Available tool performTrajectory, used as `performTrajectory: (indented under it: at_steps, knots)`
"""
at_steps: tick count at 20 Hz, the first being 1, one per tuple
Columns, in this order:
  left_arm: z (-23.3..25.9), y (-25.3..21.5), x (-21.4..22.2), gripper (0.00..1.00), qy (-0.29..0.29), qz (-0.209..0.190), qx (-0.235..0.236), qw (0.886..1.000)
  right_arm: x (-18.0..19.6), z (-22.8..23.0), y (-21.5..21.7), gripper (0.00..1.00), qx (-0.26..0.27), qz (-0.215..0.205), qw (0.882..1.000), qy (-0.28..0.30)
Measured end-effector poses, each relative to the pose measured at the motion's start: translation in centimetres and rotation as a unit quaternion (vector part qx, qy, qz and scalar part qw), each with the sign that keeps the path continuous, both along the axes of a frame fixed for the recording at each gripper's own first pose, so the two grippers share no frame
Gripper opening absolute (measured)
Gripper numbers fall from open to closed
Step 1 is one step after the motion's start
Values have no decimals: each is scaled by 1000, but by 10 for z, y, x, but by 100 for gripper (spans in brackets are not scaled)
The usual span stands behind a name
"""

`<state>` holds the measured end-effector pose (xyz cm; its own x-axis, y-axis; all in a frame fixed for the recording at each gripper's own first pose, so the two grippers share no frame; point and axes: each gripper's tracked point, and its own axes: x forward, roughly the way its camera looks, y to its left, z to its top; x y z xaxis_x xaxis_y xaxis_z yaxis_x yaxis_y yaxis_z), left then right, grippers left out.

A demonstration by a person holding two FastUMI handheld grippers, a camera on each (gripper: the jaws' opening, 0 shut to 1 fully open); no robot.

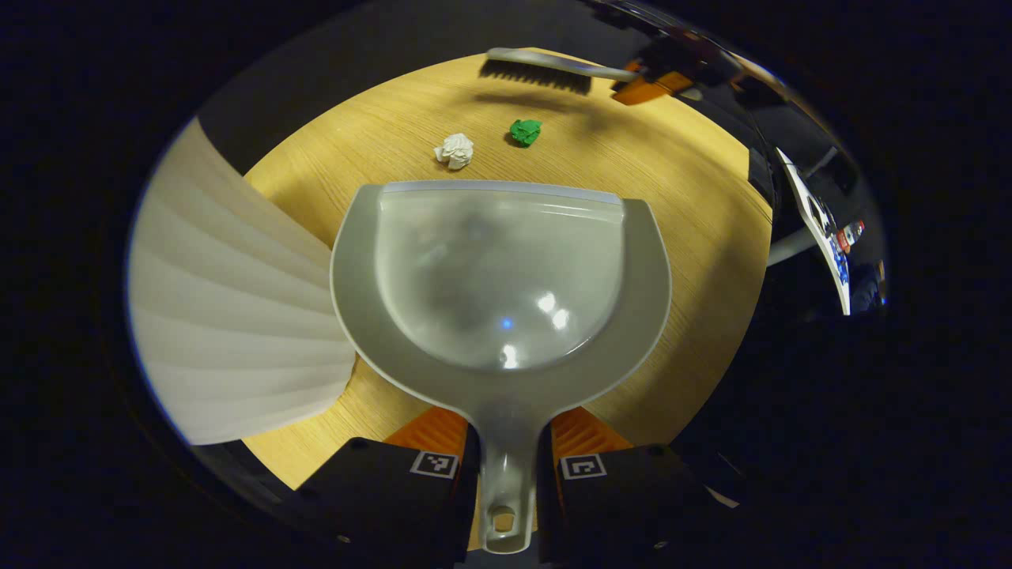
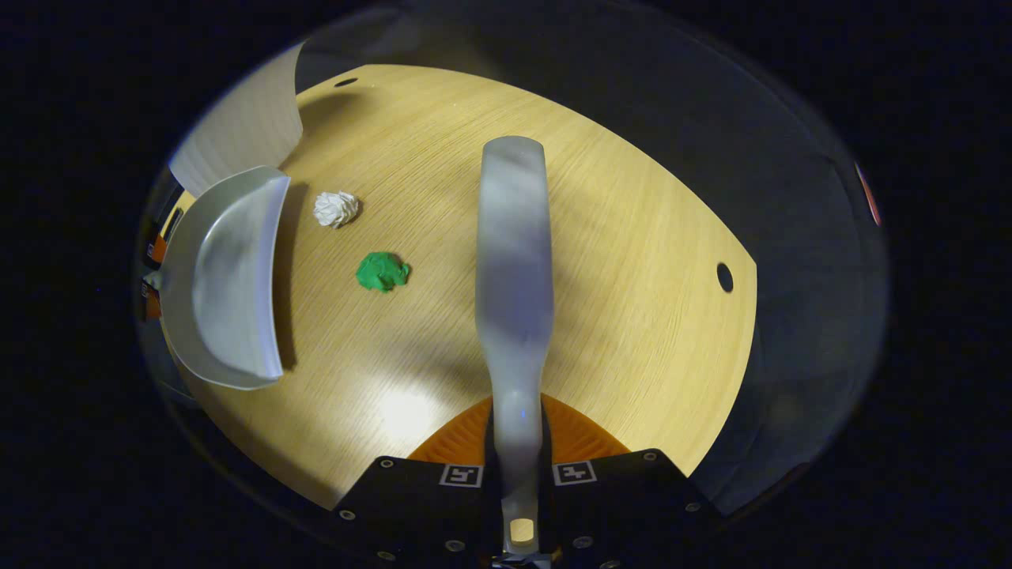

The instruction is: Pick up the small broom and dustpan from the desktop, sweep the trash into the dustpan with the broom, and then empty the trash into the garbage bin.

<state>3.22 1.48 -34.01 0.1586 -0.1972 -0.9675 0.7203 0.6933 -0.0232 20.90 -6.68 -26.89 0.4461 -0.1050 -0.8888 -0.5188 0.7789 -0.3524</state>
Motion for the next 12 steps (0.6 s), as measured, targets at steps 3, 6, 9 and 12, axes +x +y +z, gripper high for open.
performTrajectory:
  at_steps: [3, 6, 9, 12]
  knots:
    - [-1, -1, 1, 33, 4, 9, -3, 1000, 9, -17, 27, 17, 1, 52, 998, 30]
    - [-3, 2, 3, 33, 6, 0, 4, 1000, -5, -30, 53, 17, -9, 112, 992, 53]
    - [-7, 6, 5, 33, 10, -5, 14, 1000, -21, -25, 67, 17, -19, 161, 985, 61]
    - [-8, 5, 3, 33, 15, -11, 12, 1000, -29, -29, 79, 17, -10, 181, 981, 76]
